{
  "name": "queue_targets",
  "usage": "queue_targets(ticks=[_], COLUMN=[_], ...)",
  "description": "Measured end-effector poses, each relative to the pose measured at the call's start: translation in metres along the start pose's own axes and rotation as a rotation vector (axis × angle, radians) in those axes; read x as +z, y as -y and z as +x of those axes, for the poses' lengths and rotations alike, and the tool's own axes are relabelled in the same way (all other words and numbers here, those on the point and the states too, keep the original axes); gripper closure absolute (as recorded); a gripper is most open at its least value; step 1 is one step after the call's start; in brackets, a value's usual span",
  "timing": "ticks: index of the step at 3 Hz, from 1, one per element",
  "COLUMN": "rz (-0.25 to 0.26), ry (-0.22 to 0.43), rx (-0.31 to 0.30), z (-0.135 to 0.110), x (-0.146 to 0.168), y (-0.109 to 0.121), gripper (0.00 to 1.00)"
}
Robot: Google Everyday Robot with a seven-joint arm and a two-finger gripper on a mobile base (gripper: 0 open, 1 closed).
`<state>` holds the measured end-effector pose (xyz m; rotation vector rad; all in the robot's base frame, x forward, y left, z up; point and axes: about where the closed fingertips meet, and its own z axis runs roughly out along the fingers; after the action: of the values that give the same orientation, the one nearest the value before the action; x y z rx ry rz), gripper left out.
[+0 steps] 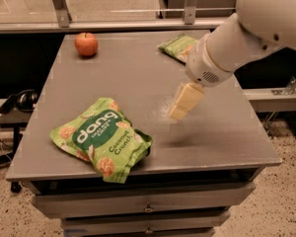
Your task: Move apple near green jalapeno chip bag
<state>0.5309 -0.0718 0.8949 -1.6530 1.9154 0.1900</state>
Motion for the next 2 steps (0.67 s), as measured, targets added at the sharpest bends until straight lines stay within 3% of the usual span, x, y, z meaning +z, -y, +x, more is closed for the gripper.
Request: queue_targets(ticks=[1,2], rz=[0.073,0.069], ry=[0.037,0.037], rx=[0.001,0.000], z=[-0.0092,-0.0090], x=[-0.0003,-0.0009], y=[0.0189,0.0169], gripper=[0.00,0.00])
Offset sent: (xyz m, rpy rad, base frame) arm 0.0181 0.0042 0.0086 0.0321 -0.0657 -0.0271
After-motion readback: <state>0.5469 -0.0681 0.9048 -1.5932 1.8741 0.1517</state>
